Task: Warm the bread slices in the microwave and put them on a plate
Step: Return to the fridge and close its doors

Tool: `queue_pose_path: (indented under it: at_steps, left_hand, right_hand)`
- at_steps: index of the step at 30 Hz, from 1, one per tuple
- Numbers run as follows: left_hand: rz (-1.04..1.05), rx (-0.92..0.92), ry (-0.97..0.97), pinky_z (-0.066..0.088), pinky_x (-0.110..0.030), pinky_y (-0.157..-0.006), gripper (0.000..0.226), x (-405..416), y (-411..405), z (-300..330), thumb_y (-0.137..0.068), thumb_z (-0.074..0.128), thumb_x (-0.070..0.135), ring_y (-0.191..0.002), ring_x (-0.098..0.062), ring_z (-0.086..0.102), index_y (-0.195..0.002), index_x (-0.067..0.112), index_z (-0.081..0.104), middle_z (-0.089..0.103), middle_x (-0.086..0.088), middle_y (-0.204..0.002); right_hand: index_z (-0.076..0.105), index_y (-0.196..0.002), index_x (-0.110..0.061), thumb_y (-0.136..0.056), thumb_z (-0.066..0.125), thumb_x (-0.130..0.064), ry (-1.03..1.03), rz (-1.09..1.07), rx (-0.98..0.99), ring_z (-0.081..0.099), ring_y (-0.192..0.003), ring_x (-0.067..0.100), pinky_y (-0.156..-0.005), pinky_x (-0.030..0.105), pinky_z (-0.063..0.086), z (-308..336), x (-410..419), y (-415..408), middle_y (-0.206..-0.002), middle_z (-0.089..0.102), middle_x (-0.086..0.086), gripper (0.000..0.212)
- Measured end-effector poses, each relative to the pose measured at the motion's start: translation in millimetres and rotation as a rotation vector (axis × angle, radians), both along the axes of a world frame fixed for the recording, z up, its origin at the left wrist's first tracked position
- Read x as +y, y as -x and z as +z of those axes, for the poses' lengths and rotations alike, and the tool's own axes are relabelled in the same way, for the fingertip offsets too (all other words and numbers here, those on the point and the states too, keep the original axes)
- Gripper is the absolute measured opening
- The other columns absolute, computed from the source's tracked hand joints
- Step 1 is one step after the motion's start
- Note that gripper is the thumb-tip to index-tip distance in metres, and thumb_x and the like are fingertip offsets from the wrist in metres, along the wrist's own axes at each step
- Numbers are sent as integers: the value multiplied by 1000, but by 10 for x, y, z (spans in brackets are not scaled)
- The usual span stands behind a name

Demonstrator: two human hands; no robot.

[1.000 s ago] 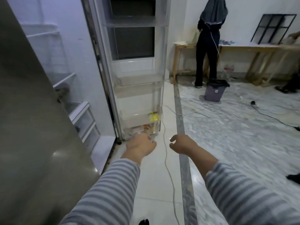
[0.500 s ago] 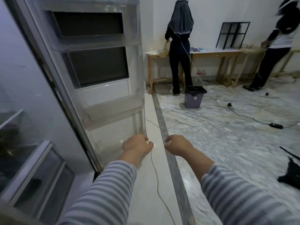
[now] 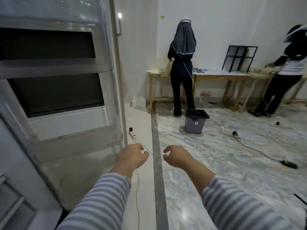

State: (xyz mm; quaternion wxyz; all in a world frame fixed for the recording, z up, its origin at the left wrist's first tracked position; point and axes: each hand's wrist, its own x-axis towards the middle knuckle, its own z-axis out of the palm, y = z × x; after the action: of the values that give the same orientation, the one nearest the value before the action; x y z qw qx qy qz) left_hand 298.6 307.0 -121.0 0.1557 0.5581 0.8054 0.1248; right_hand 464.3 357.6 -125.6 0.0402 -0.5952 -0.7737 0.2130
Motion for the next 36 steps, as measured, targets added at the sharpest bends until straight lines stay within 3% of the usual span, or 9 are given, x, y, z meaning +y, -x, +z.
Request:
queue_pose_path:
  at_steps: [7, 13, 16, 21, 26, 31, 36]
  left_hand:
    - [157, 22, -139, 45, -31, -92, 38, 871, -523, 208, -89, 49, 43, -117, -21, 55, -124, 32, 58, 59, 3, -128]
    - [306, 56, -210, 46, -35, -91, 44, 1454, -332, 345, -89, 48, 44, -119, -22, 51, -132, 31, 48, 51, 3, -134]
    - [383, 193, -325, 40, -36, -97, 48, 1669, -135, 411, -89, 48, 39, -127, -21, 42, -135, 29, 46, 46, 4, -139]
    - [413, 572, -507, 21, -44, -114, 44, 2051, 260, 811, -88, 51, 29, -142, -20, 23, -132, 25, 48, 35, 0, -149]
    - [486, 821, -625, 29, -54, -110, 46, 2293, 516, 1302, -69, 70, 18, -139, -28, 35, -114, 17, 64, 50, -9, -140]
    - [609, 1003, -690, 23, -56, -113, 58, 2439, 708, 1651, -68, 68, 19, -142, -29, 27, -126, 15, 58, 41, -10, -148]
    - [811, 1122, -647, 12, -56, -116, 78, 2521, 744, 1834, -75, 67, 30, -147, -29, 11, -144, 11, 38, 21, -12, -158]
  right_hand:
    - [59, -127, -26, -92, 49, -36, -33, 161, 5, 59, -113, 21, -92, 31, 49, 168, 1057, -346, -125, 63, 3, 38]
    - [59, -125, -30, -91, 48, -35, -78, 323, 78, 60, -110, 17, -84, 26, 47, 328, 1796, -77, -120, 65, -3, 36]
    - [60, -123, -29, -91, 49, -34, -91, 445, 151, 61, -105, 17, -82, 26, 49, 421, 2157, 203, -115, 67, -1, 34]
    - [59, -126, -27, -93, 50, -31, -150, 590, 265, 62, -105, 19, -87, 29, 50, 837, 2696, 699, -117, 66, -1, 35]
    - [55, -131, -25, -97, 51, -27, -258, 787, 405, 58, -112, 18, -85, 21, 43, 1437, 3126, 1061, -124, 62, 0, 35]
    - [50, -135, -23, -96, 54, -23, -454, 1033, 584, 48, -125, 17, -98, 22, 36, 1929, 3439, 1539, -141, 49, 1, 40]
    - [35, -147, -29, -96, 54, -29, -750, 1198, 689, 10, -147, 25, -118, 42, 19, 2204, 3646, 2012, -159, 16, 9, 54]
